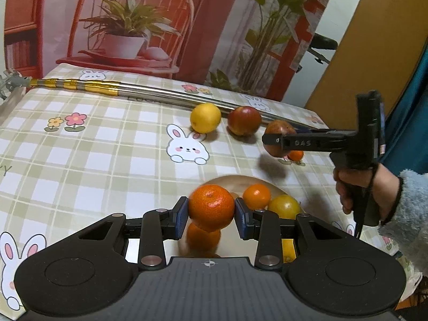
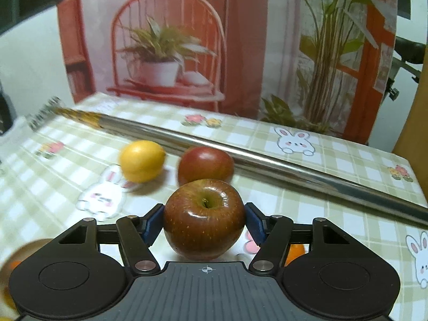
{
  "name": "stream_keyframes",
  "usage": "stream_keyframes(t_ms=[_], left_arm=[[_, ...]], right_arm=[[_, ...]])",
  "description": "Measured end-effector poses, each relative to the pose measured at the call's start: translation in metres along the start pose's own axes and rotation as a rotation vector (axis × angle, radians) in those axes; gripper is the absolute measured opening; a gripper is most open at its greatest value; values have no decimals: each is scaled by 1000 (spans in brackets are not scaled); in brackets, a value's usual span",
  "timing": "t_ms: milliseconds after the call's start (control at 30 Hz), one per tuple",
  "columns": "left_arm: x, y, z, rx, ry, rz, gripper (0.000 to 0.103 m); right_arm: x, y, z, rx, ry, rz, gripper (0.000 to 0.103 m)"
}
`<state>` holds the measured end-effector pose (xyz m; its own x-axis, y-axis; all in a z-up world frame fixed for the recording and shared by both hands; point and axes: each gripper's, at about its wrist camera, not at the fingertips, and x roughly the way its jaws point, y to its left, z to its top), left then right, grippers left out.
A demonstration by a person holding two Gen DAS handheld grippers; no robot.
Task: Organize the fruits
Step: 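Grasp a red apple with the right tool while the left tool lifts the mandarin, then lower the apple onto the plate and open the right tool while the left tool holds the mandarin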
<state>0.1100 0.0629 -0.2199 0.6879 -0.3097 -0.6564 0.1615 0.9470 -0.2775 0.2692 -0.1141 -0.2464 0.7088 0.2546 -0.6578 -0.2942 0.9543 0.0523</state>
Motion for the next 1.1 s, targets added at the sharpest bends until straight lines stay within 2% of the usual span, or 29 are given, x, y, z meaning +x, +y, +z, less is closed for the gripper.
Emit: stream_keyframes(t_ms=[233,400,533,867,1100], left_arm=[[1,-7,-7,24,24,5,39],[-5,-7,-8,13,19,13,39],[-11,-7,-10,12,11,16,39],[-16,0,-14,-25,2,-1,39],[-15,2,-15,-41,0,-8,39]], right_arm=[[-46,40,-8,-122,-32,133,60],[-60,74,-18,-210,21,241,60],[-66,99,-26,-274,71,286,60],[-51,120,-44,-287,210,285,60],[-43,133,-42,-366,177,263,60]])
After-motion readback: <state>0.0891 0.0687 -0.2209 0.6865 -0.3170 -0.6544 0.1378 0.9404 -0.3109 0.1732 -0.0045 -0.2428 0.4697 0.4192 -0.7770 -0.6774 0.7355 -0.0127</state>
